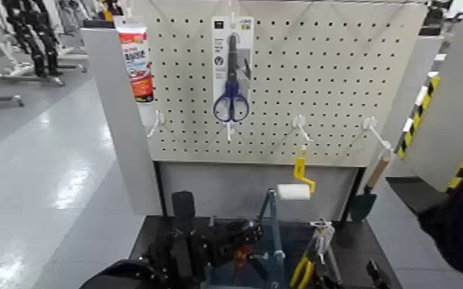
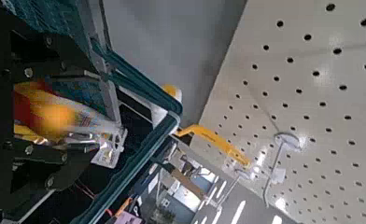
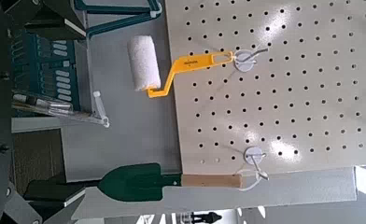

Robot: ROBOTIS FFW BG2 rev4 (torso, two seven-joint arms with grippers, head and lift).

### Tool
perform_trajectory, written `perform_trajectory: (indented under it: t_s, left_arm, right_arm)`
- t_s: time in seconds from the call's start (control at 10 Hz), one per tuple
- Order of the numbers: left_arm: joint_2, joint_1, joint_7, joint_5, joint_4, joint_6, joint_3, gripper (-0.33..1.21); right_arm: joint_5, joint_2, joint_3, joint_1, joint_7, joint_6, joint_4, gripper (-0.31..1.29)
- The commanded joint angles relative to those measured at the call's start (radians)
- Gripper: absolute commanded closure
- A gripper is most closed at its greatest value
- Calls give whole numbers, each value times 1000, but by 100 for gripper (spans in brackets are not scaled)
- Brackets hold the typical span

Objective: Put the red screwdriver into the crate.

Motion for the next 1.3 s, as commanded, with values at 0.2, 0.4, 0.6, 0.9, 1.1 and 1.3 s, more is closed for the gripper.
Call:
perform_trajectory:
  t_s: [0.2,0.4,0.6,0.9,1.1,1.3]
  left_arm:
    - [10,42,117,1,-70,-18,40,13]
    - [13,67,143,-75,-136,-21,91,13]
    - [11,108,165,-148,-194,-81,134,13]
    - [8,197,261,-355,-323,-182,192,13]
    - [-1,251,269,-447,-362,-197,233,13]
    - [-13,309,298,-518,-371,-269,264,13]
  right_arm:
    - [-4,-2,-2,0,0,-3,1,13]
    - [-4,-2,-2,0,2,-3,3,13]
    - [-5,-4,-3,0,2,-3,1,13]
    - [-5,-2,-5,2,2,-4,0,13]
    - [-4,0,-7,5,2,-12,-2,13]
    - [-2,0,-10,8,2,-23,0,13]
